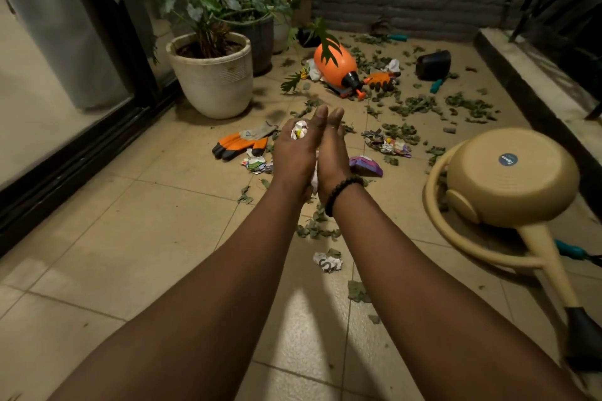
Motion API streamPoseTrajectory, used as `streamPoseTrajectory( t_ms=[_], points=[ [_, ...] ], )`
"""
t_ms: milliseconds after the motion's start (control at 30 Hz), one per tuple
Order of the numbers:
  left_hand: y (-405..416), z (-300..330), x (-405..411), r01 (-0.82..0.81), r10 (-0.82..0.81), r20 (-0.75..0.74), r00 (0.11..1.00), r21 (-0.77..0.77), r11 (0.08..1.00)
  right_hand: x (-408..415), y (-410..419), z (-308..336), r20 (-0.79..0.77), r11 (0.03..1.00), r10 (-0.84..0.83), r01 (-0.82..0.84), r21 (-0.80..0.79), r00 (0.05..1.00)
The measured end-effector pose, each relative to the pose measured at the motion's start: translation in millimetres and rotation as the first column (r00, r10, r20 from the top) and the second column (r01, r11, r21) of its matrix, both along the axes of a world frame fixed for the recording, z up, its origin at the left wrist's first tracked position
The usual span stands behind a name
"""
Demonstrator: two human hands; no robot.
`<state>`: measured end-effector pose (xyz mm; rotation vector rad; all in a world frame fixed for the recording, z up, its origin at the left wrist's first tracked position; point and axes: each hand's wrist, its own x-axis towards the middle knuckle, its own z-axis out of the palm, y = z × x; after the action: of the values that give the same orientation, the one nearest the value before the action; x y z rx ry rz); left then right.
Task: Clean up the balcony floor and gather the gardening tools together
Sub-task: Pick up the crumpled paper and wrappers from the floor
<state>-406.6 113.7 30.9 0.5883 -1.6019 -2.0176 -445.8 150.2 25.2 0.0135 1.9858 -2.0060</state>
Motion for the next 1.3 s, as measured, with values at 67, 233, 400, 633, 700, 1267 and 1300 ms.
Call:
streamPoseTrajectory(
  t_ms=[67,233,400,633,700,1267,1300],
  points=[
    [-3.6,-1.4,-1.3,-0.047,0.048,-0.021,0.999,0.022,0.999,-4.0,-2.1,-9.7,0.066,0.993,0.06,-0.054,-0.102,0.996],
    [-12.1,-16.1,0.2,-0.148,0.147,0.018,0.989,0.142,0.979,12.0,10.4,-3.7,0.337,0.855,0.1,0.092,-0.511,0.936],
    [-45.3,-32.7,19.2,-0.33,0.306,0.14,0.942,0.203,0.922,35.2,46.0,-97.9,-0.213,0.845,0.053,0.069,0.53,0.976],
    [-74.4,-56.5,38.8,-0.408,0.36,0.241,0.901,0.188,0.894,57.3,86.1,-183.3,-0.289,0.39,0.675,0.004,0.921,0.679],
    [-79.5,-66.1,38.1,-0.422,0.366,0.259,0.894,0.204,0.883,33.5,76.7,-173.6,-0.277,0.437,0.643,-0.044,0.898,0.714],
    [-89.4,-9.4,-3.6,-0.442,0.417,0.338,0.844,-0.005,0.897,-119.4,54.8,-133.5,-0.001,0.283,0.651,-0.241,0.928,0.759],
    [-88.0,5.3,-9.9,-0.44,0.43,0.339,0.837,-0.05,0.896,-121.4,55.1,-123.7,0.002,0.272,0.655,-0.238,0.932,0.756]
  ],
)
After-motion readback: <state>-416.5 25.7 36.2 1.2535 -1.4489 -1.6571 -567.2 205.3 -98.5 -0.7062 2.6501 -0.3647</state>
